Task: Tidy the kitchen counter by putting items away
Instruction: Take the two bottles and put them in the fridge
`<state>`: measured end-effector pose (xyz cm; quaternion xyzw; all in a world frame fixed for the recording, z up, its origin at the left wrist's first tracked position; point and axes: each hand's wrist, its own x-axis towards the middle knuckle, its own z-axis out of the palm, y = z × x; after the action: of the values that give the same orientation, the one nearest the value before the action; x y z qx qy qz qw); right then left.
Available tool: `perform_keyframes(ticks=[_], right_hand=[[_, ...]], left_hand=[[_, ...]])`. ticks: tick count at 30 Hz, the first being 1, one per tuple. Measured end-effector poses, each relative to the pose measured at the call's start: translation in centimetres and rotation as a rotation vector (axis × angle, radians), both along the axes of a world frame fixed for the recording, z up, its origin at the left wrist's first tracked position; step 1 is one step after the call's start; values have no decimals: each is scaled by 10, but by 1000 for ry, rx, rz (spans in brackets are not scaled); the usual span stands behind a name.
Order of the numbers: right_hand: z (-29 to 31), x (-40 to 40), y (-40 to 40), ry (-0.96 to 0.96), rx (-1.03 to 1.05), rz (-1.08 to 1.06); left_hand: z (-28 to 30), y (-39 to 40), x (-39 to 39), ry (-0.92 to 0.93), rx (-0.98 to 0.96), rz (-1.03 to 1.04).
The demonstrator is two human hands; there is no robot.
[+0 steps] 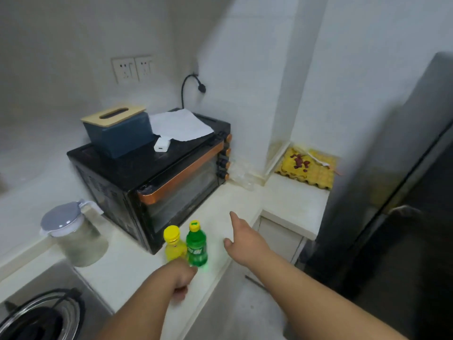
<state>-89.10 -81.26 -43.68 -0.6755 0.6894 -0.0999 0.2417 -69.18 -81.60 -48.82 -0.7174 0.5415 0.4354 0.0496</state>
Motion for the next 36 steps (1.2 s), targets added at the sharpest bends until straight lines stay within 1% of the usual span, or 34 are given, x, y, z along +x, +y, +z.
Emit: perform_keyframes(ticks=[1, 2, 3, 5, 6, 7, 9, 11, 12, 14, 16, 18, 21, 26, 29, 32, 36], right_hand=[[11, -22, 9, 10, -15, -19], [21, -41, 18, 20, -46, -40], [34, -74, 32, 28, -100, -80], [58, -126, 60, 30, -249, -154], [71, -160, 80, 36, -345, -207], [82, -182, 97, 39, -434, -256], [103, -234, 130, 76, -583, -366], [118, -267, 152, 117, -658, -438], [123, -277, 158, 134, -671, -449], [126, -294, 163, 170, -676, -421], [124, -301, 162, 192, -680, -388], [120, -303, 160, 189, -679, -387], [112, -302, 155, 199, -691, -384], [105, -298, 158, 292, -626, -378], [111, -288, 166, 314, -630, -400], [113, -266, 185, 288, -681, -452], [101, -226, 224, 314, -719, -529]], left_hand=[[8, -3, -20, 34, -2, -88], [16, -7, -41, 73, -40, -150], [27, -14, -80, 153, -109, -182], [55, -21, -153, 371, -291, -151], [78, -19, -202, 511, -372, -135], [98, -14, -240, 647, -417, -127], [143, 6, -325, 869, -461, -200], [179, 26, -388, 984, -482, -280], [192, 34, -412, 1013, -497, -291], [208, 46, -445, 1013, -549, -240], [215, 49, -456, 986, -598, -184], [216, 47, -458, 984, -604, -167], [215, 51, -457, 1026, -559, -139], [203, 51, -458, 1026, -511, -91], [207, 64, -447, 984, -532, -117], [214, 92, -429, 969, -599, -145], [209, 129, -387, 1003, -570, -213]])
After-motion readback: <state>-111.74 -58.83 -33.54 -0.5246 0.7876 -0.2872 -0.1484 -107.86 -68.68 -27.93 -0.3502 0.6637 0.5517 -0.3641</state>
